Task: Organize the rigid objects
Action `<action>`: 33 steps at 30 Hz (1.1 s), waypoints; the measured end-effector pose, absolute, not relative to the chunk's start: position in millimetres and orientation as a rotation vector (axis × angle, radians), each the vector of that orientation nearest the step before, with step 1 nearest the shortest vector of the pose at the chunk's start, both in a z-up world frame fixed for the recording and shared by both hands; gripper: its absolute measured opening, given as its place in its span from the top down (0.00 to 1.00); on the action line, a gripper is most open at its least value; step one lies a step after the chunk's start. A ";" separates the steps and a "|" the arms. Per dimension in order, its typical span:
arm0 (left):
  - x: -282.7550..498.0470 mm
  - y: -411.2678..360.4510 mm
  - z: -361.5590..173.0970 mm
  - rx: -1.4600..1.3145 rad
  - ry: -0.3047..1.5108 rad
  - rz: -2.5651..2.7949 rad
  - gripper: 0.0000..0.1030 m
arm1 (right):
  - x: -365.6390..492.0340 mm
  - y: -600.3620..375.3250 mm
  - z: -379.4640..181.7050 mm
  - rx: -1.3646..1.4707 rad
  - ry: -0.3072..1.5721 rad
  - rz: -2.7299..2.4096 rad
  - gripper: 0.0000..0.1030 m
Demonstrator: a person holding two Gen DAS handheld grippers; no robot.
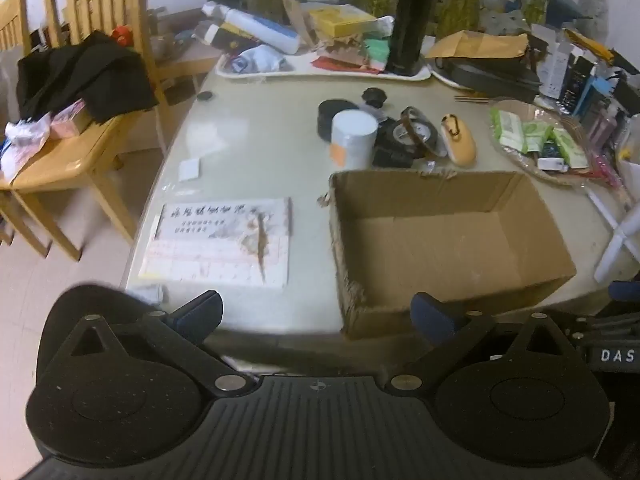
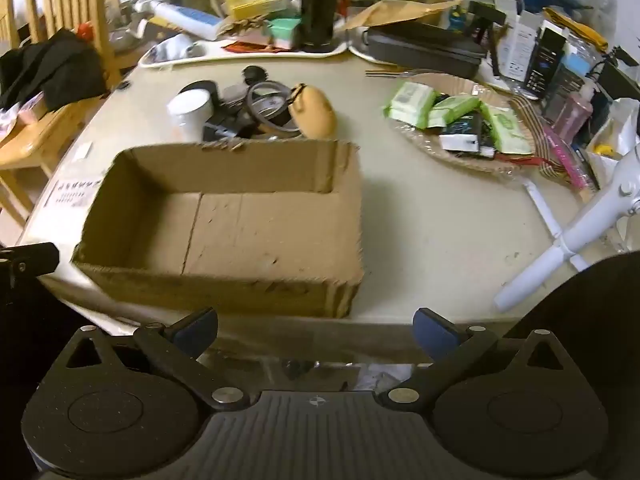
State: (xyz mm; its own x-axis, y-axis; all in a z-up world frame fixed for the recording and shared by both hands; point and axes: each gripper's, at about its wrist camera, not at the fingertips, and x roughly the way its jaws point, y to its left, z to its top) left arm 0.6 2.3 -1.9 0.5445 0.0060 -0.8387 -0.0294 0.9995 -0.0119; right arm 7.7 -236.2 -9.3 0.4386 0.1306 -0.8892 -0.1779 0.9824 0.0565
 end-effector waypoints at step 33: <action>-51.0 -2.9 -10.3 -0.023 0.886 0.025 0.01 | -41.8 -219.6 -9.4 -0.081 1.074 0.243 0.00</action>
State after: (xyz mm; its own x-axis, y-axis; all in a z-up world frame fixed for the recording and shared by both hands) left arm -51.0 -2.9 -10.3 0.6323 0.0128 -0.7746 -0.0315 0.9995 -0.0092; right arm -41.8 -219.6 -9.4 0.4530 0.1576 -0.8775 -0.2363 0.9703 0.0523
